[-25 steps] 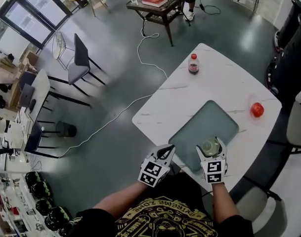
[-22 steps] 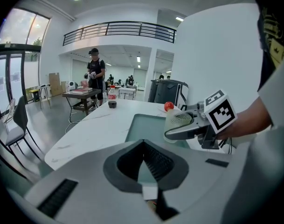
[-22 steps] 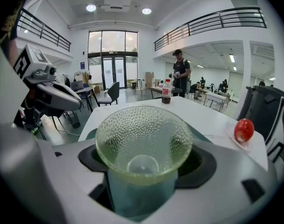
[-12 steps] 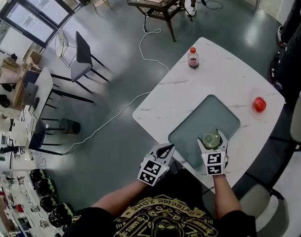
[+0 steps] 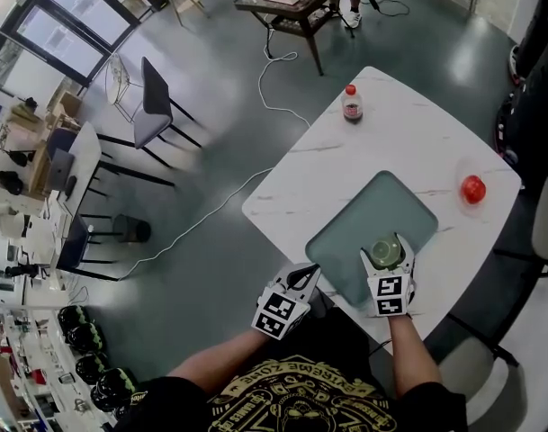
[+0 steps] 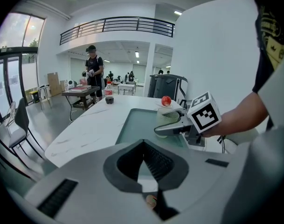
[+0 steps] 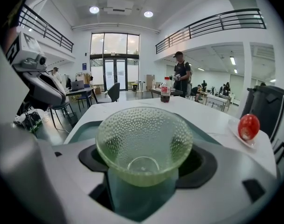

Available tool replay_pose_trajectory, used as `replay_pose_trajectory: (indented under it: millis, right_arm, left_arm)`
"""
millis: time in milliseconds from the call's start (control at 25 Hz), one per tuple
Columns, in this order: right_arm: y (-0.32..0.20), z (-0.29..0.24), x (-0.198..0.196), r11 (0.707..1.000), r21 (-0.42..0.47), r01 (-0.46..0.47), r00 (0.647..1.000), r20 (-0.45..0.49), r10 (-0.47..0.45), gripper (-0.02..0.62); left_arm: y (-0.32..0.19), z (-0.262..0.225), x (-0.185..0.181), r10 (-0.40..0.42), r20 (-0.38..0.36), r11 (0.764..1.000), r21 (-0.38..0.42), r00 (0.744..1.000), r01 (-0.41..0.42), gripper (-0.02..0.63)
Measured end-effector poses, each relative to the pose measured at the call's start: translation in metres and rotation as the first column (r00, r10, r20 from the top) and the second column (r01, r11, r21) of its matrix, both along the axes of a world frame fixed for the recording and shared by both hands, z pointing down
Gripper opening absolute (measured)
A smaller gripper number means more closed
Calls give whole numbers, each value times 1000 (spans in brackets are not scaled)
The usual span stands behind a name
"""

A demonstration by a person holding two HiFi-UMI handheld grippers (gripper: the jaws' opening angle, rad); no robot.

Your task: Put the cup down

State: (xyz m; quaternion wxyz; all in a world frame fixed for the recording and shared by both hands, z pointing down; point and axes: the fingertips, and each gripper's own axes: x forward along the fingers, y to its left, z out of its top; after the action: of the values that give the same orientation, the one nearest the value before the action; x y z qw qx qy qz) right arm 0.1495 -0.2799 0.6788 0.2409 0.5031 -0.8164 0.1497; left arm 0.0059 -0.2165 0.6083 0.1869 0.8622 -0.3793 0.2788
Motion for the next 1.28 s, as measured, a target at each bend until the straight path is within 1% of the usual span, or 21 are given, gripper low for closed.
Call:
replay_pose_trajectory:
  millis: [120, 280, 520, 600, 640, 800, 880, 1000, 1120, 1280]
  right_arm:
    - [-3, 1, -1, 1000, 7, 8, 1000, 3, -8, 387]
    - [-2, 6, -4, 1000, -8, 23, 1000, 6, -23, 387]
    - [4, 3, 2, 1000, -12, 15, 999, 31, -15, 388]
    - [9, 4, 4, 1000, -23, 14, 999, 35, -13, 391]
    - [12, 5, 6, 1000, -29, 12, 999, 37, -11, 404]
    - [29, 8, 15, 999, -44, -4, 999, 45, 6, 405]
    - [37, 8, 18, 999, -47, -10, 999, 35, 12, 405]
    - [44, 7, 22, 999, -44, -30, 999, 27, 32, 405]
    - [51, 1, 28, 997, -37, -69, 997, 29, 70, 405]
    - [66, -14, 34, 991, -19, -134, 991, 20, 135, 405]
  left_arm:
    - [-1, 1, 3, 5, 7, 1000, -2, 1000, -5, 8]
    - [-2, 2, 2, 5, 12, 1000, -6, 1000, -4, 8]
    - [2, 1, 5, 5, 14, 1000, -14, 1000, -5, 8]
    - [4, 2, 5, 9, 13, 1000, -15, 1000, -8, 8]
    - [5, 4, 5, 9, 13, 1000, -16, 1000, -9, 8]
    - [9, 6, 3, 1, 8, 1000, -27, 1000, -1, 8]
    - [11, 8, 0, -5, 2, 999, -34, 1000, 5, 8]
    - [12, 12, -1, -14, -10, 999, -42, 1000, 13, 8]
    - [15, 15, 0, -17, -22, 999, -46, 1000, 16, 8]
    - [17, 10, -2, -12, -41, 1000, -26, 999, 11, 8]
